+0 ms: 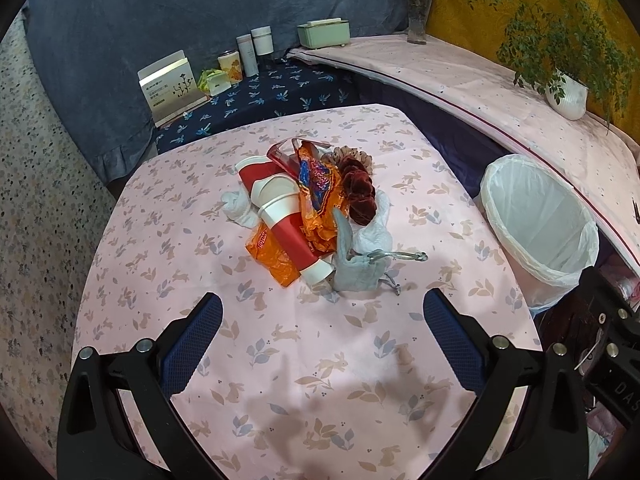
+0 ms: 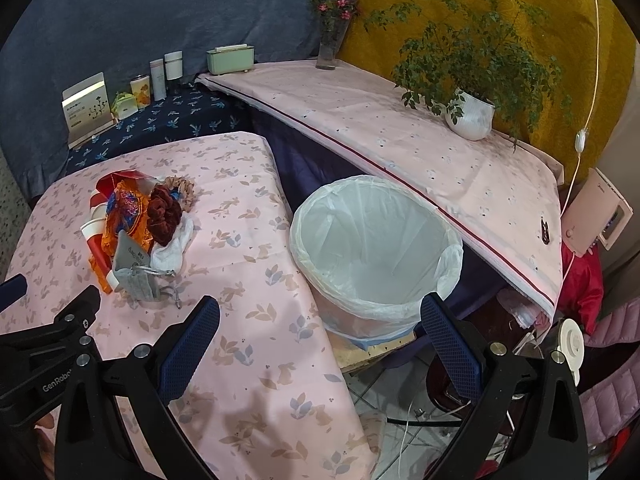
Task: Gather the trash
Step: 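Move the right tool to the grey cloth and close on it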
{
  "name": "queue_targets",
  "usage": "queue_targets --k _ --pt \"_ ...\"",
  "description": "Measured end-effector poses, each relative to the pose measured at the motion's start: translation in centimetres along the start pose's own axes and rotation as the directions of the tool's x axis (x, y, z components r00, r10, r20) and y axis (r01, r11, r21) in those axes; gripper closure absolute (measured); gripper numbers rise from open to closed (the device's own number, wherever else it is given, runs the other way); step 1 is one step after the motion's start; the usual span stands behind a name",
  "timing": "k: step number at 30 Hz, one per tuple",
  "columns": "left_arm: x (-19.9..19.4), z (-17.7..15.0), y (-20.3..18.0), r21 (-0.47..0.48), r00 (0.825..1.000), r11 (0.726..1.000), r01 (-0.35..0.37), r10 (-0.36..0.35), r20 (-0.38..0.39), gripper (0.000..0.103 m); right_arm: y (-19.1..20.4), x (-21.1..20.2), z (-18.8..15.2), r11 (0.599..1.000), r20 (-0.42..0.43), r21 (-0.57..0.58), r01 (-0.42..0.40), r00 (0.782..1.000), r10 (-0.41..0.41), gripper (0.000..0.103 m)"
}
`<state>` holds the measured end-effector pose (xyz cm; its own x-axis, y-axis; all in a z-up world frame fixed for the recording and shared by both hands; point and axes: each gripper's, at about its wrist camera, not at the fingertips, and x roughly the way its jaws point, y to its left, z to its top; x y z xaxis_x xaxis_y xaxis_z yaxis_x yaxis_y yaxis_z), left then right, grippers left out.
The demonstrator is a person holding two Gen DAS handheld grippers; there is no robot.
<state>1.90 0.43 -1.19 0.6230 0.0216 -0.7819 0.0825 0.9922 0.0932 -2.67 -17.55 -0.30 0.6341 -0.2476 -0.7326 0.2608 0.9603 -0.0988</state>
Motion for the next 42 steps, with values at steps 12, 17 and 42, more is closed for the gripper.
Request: queue_targets --k 12,17,42 --pt "2.3 0.0 5.1 -0.111 1.0 0.994 -0.018 0.019 0.008 0.007 1.6 1.0 1.0 1.0 0.041 0.021 -0.018 0.999 0.018 0.007" --pt "3.5 -0.3 6.7 -0.141 0.999 0.989 -0.03 0.029 -0.015 0.007 2.9 2.1 1.4 0.997 0.028 0.038 -0.07 0.997 0.069 0.007" --pt "5.8 0.4 10.1 -0.2 0.998 0.978 -0.055 0.049 -0.037 0.007 11.6 5.1 1.9 0.968 -0.03 -0.098 -0.232 0.973 0.231 0.015"
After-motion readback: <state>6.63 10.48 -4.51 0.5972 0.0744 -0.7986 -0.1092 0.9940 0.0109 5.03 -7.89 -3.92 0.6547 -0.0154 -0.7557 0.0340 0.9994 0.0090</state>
